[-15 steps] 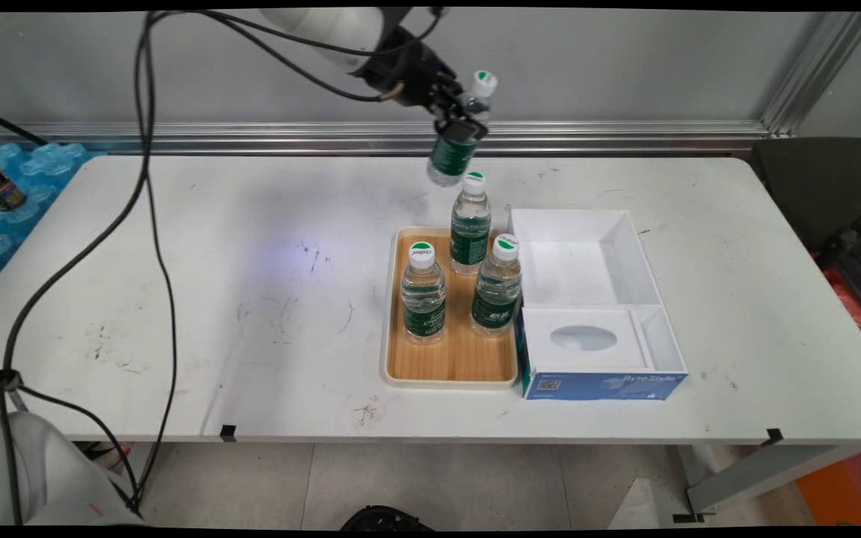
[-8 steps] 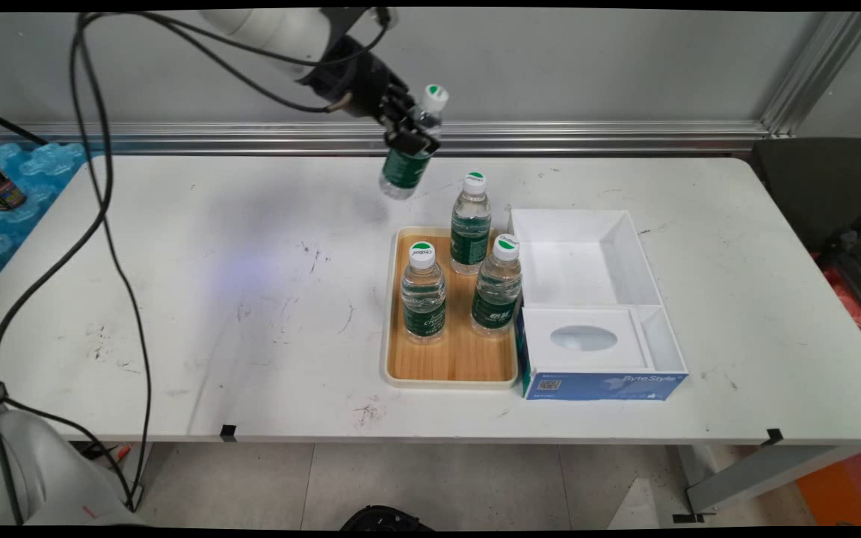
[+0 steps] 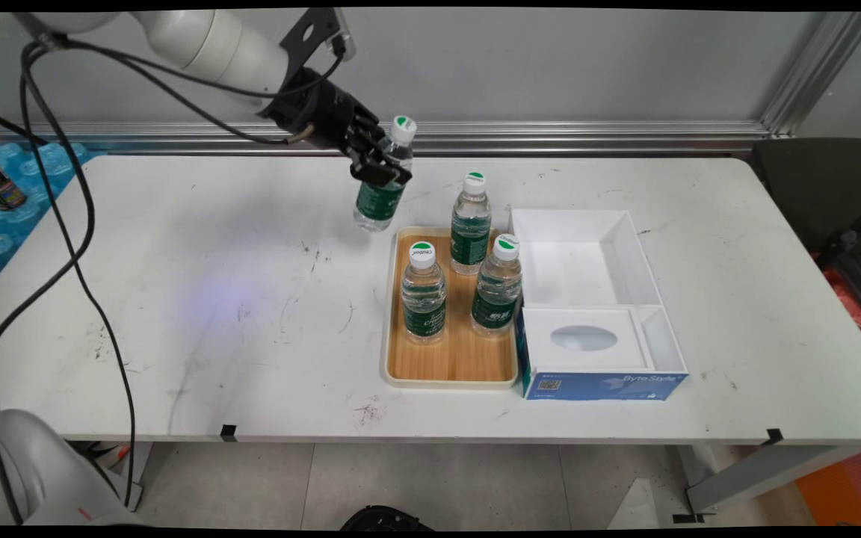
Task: Place the picked object on the tray
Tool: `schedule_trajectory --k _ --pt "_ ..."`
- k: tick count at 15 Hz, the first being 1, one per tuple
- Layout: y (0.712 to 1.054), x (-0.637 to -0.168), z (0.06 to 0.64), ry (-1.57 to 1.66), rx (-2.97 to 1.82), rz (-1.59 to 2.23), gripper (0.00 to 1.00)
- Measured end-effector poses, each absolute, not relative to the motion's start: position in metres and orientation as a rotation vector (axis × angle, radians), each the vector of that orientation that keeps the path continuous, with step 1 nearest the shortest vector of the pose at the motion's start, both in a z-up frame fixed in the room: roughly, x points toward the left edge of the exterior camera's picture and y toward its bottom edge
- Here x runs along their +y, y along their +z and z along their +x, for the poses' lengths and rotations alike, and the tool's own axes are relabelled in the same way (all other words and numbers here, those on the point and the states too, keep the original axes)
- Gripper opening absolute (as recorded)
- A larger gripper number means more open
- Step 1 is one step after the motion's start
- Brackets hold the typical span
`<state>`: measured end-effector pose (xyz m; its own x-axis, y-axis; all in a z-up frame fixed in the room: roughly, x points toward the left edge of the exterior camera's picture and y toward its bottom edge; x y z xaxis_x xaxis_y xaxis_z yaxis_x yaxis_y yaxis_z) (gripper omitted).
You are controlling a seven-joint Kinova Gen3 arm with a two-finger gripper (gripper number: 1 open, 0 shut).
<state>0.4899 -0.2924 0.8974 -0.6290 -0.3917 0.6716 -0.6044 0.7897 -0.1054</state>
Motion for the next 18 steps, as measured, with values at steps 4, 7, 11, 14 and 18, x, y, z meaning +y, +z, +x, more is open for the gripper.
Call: schedule_trajectory --k 4,7,11,14,18 --pt "0.887 -0.290 0.489 0.412 -2.298 0.714 0.00" --pt "0.876 -0.291 0.488 0.402 -2.279 0.694 0.00" --pt "0.861 -0.293 0.487 0.383 -2.271 0.669 0.00" --pt "0.848 -0.295 0.484 0.373 -2.261 0.649 0.00" --pt "0.834 -0.299 0.481 0.365 -2.246 0.629 0.00"
